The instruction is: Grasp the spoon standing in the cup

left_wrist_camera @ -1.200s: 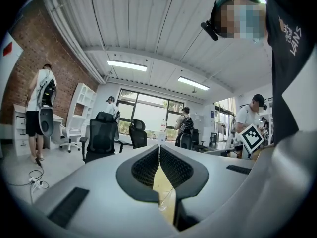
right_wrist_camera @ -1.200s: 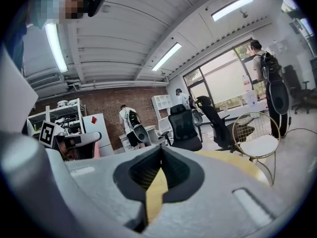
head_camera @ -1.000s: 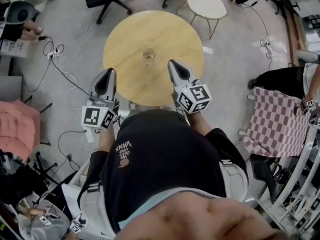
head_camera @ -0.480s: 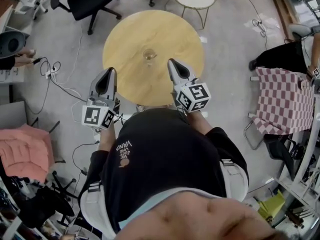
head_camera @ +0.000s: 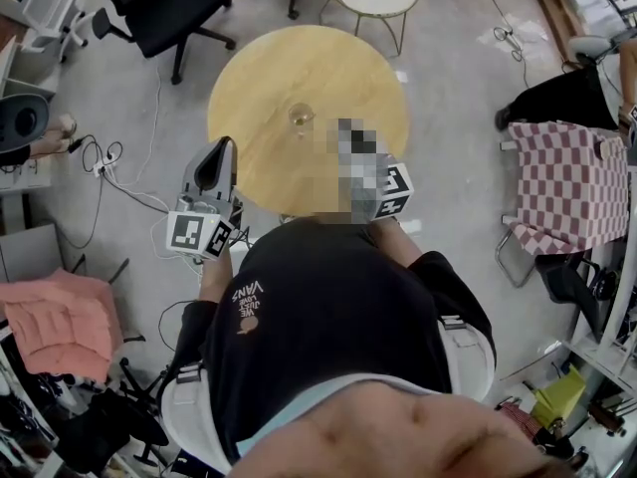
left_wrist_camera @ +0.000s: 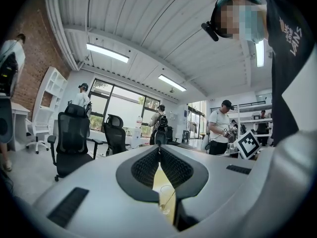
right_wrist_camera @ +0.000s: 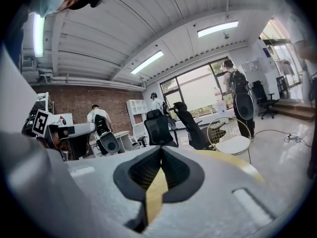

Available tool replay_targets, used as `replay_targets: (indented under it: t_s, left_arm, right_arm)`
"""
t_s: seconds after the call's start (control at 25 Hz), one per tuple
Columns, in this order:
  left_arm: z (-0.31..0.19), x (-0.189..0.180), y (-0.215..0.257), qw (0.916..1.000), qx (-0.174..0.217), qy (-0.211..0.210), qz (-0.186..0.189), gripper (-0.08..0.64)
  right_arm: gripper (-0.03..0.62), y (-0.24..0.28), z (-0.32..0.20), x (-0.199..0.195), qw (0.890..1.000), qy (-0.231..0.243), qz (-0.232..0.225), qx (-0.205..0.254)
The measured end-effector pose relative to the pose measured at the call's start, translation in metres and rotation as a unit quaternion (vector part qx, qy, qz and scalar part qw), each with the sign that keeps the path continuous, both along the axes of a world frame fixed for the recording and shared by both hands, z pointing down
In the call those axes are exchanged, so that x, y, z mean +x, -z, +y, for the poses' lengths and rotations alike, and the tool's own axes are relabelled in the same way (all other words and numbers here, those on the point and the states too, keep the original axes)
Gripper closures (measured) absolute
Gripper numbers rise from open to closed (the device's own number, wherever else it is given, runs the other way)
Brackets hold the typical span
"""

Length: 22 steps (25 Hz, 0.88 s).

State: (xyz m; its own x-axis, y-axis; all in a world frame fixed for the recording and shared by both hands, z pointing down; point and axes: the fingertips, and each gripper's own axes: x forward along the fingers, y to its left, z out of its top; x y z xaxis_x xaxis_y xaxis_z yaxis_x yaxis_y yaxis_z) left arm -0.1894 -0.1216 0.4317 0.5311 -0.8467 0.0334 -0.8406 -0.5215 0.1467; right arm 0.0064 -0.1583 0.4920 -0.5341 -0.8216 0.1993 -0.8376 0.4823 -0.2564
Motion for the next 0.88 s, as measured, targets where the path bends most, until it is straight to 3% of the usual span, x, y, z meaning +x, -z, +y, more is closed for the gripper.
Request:
replay_targets:
  t_s: [0.36,0.8,0.84,0.88]
  left_arm:
    - [0.001,-0.007,-0.003,0.9999,-0.003,0.011,0.008,0.543]
    - [0.004,-0.015,-0.008,0.9994,-0.010,0.030,0.011,0.543]
    - [0.004,-0.017,-0.009,0.9994,-0.010,0.032,0.011,0.543]
    - [0.004,-0.019,-0.009,0.9993,-0.011,0.035,0.012,0.543]
  right_arm:
    - [0.594,-0.026,-0.012,-0.008,1.000,-0.005,0.017,-0.014]
    - [0.590,-0.061,-0.019,-0.023,0.998,0.023,0.031,-0.053]
    - [0.524,-0.064,-0.020,-0.025,0.997,0.025,0.031,-0.059]
    - [0.502,-0.067,-0.020,-0.027,0.997,0.028,0.030,-0.064]
